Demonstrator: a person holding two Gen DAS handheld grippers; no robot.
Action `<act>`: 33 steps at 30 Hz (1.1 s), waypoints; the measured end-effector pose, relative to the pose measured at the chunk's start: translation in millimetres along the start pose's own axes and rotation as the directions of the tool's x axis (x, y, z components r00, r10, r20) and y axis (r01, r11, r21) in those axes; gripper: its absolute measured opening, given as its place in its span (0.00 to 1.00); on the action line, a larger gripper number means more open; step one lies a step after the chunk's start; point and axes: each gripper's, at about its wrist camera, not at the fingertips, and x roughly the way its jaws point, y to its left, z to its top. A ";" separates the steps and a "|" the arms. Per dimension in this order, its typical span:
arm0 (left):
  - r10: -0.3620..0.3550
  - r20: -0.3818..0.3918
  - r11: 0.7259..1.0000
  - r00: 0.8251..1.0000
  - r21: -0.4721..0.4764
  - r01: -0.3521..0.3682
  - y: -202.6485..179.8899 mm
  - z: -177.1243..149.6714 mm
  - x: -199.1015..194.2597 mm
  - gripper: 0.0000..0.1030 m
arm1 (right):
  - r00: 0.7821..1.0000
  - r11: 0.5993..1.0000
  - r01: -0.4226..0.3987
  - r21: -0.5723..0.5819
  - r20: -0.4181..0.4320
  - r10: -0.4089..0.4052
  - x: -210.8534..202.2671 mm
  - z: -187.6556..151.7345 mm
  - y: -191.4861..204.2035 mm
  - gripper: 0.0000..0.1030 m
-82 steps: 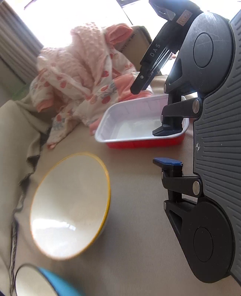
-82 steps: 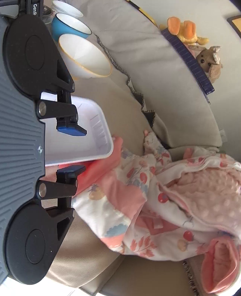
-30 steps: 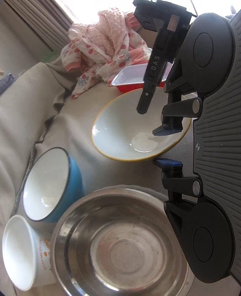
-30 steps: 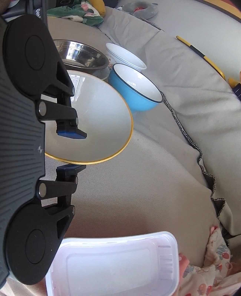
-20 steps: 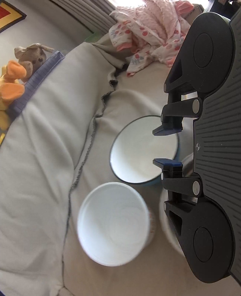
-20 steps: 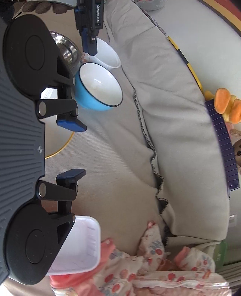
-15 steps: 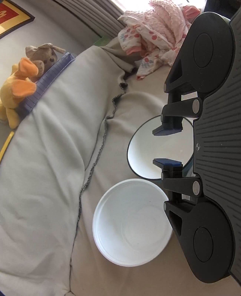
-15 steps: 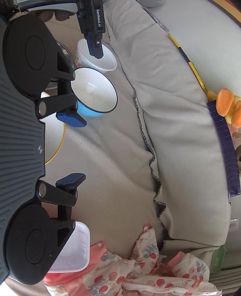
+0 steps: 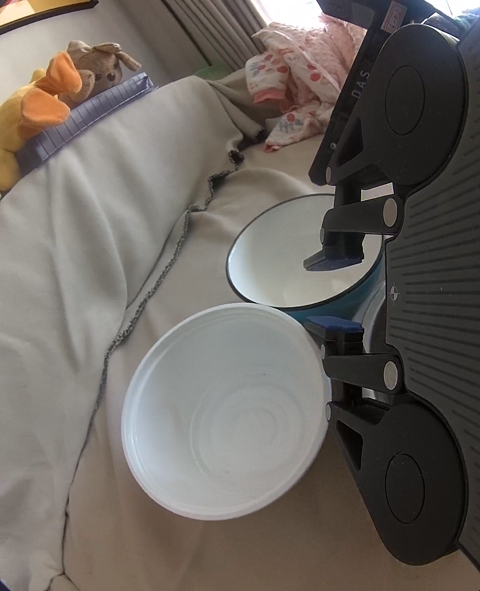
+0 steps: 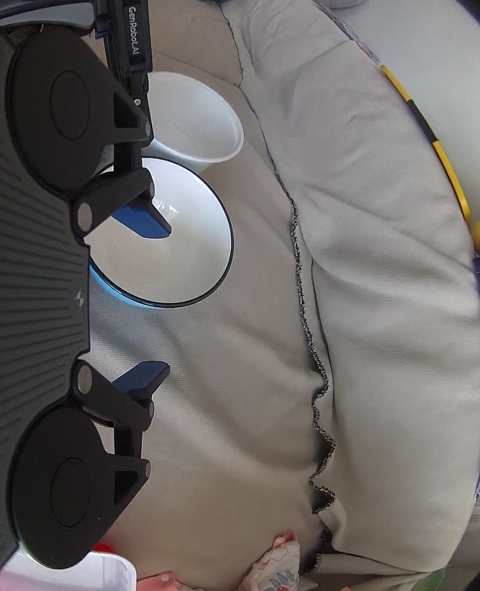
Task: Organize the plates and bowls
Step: 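Grasp the blue enamel bowl rim with the right tool, then lift the blue bowl and carry it over the yellow-rimmed bowl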
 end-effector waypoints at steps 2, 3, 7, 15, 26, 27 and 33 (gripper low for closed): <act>0.022 0.001 1.000 1.000 0.008 -0.022 -1.0 -0.5 5.9 0.28 | 0.999 1.000 0.003 0.021 -0.041 -0.002 16.6 1.7 -0.8 0.72; 0.041 -0.003 0.999 0.999 0.015 -0.040 -0.7 -1.3 9.8 0.28 | 0.998 0.999 0.007 0.033 -0.057 -0.005 23.9 1.8 -1.3 0.71; 0.056 -0.019 0.998 0.998 0.018 -0.056 0.9 -2.4 22.8 0.28 | 0.990 0.995 0.002 0.102 -0.139 0.012 51.9 -3.0 -7.9 0.52; -0.006 -0.030 0.999 1.000 0.050 0.008 -7.8 -5.2 27.1 0.33 | 0.982 0.990 -0.067 0.123 -0.170 0.087 49.8 -10.1 -9.6 0.27; 0.075 -0.061 0.976 0.995 0.209 -0.061 -36.0 12.6 57.2 0.35 | 0.980 0.989 -0.082 0.127 -0.172 0.103 47.9 5.4 -38.6 0.28; 0.071 -0.056 0.974 0.996 0.220 -0.057 -36.3 14.0 58.2 0.35 | 0.979 0.988 -0.077 0.135 -0.179 0.101 54.2 5.8 -41.4 0.28; 0.082 -0.009 0.960 0.997 0.270 -0.077 -42.7 14.4 68.5 0.37 | 0.963 0.963 -0.097 0.252 -0.220 0.155 91.5 6.0 -67.0 0.29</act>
